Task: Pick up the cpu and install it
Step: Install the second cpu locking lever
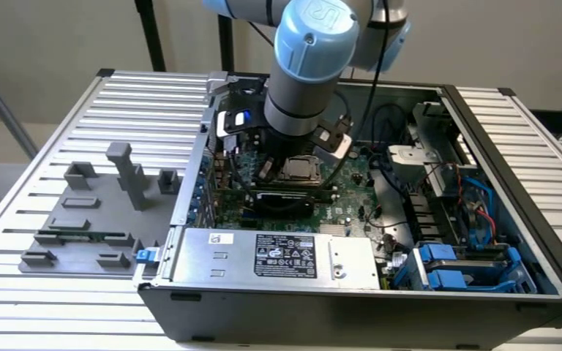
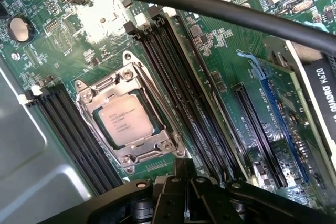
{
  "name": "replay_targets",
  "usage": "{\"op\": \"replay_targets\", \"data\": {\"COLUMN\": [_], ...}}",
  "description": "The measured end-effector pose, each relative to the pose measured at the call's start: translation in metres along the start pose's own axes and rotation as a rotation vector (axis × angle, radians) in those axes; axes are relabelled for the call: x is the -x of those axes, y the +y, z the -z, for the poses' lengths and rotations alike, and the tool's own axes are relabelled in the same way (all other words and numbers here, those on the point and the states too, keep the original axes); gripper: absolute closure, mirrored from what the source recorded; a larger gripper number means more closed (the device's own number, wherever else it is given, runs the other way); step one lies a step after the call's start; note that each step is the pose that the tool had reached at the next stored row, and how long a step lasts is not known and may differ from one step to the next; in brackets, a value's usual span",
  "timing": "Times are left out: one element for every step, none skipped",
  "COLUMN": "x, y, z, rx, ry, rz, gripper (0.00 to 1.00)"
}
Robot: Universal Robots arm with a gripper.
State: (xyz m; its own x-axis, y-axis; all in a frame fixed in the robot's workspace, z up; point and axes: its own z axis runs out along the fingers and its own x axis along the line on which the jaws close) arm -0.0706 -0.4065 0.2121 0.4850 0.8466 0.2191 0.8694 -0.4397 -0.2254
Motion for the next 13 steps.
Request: {"op": "replay_targets", "data": {"x": [-0.0002,-0.0002,-0.0002,-0.0002,-0.0002,-0.0002,-0.0002,-0.0002,-0.0002,-0.0002,-0.0002,-0.0002,-0.0002], "y": [-0.0002,-0.0001,-0.0001,-0.0002,-0.0002,-0.0002,-0.0002,-0.0002,-0.0002,-0.0002,-0.0002,-0.0002,-0.0002], "z": [0.0006,0.0006,0.0006,0.0006,0.0007,0.0007,0.0007,0.0007,0.0007,0.0006,0.0006,0.0006,0.0007], "rx": [0.0000,0.0000,0.0000,0.0000,0.0000,0.0000,0.0000,0.0000,0.0000,0.0000,0.0000,0.0001,0.0000], "ry": [0.0000,0.0002,0.0001,0.0002,0.0000,0.0000,0.0000,0.0000,0.0000,0.0001,0.0000,0.0000,0.0000], "rz": [0.000,0.000,0.000,0.000,0.000,0.000,0.000,0.000,0.000,0.000,0.000,0.000,0.000], "gripper": [0.89,0.89,0.89,0.89,0.89,0.89,0.89,0.89,0.89,0.89,0.89,0.89,0.89]}}
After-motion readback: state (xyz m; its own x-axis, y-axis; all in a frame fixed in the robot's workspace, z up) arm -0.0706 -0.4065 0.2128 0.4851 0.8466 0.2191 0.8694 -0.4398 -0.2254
